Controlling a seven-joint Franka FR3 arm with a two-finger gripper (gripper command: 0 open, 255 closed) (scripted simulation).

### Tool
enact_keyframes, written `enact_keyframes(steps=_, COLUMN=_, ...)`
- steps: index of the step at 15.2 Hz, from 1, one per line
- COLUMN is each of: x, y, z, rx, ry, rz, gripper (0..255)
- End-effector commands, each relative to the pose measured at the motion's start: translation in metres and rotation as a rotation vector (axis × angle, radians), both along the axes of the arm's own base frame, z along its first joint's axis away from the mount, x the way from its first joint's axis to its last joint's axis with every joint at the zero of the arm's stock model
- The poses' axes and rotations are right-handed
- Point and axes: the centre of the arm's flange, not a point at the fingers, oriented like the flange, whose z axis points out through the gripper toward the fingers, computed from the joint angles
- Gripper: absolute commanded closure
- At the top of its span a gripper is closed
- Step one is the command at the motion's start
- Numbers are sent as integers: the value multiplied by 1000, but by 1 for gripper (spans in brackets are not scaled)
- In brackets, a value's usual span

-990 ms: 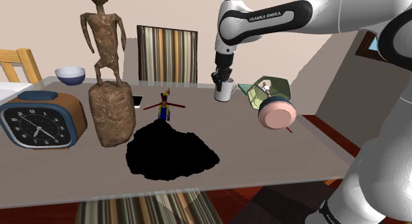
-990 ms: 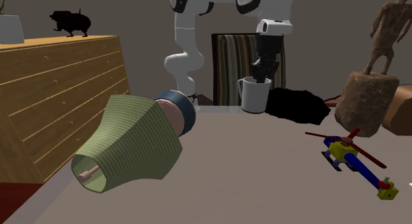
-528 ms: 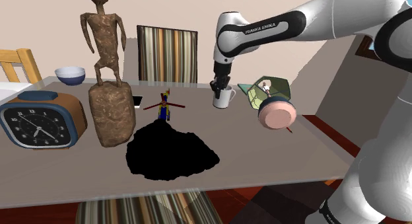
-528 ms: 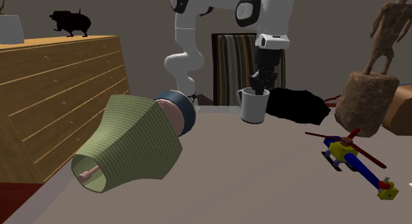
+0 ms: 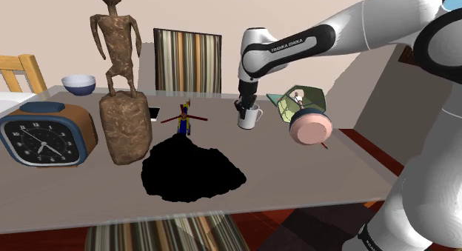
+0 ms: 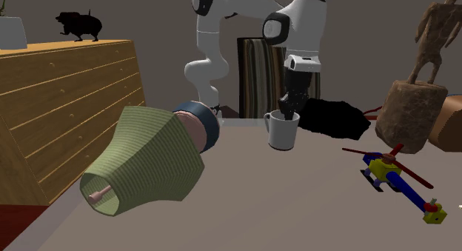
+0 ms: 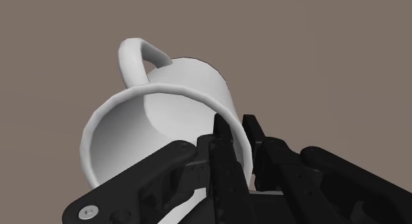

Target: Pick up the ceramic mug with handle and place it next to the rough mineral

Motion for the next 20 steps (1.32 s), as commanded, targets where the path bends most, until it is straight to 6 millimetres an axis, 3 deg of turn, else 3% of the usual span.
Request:
enact_keyframes(steps=1, x=0, y=0, z=-11, rx=0, ry=-1, rz=0, gripper=255)
enact_keyframes(steps=11, x=0, y=0, z=-63, rx=0, ry=-1, rz=0, gripper=255)
enact_keyframes(steps=19, x=0, y=0, z=-66, rx=0, ry=-1, rz=0, gripper=255)
enact_keyframes(steps=20, x=0, y=0, z=-66, rx=0, ry=-1, rz=0, gripper=0)
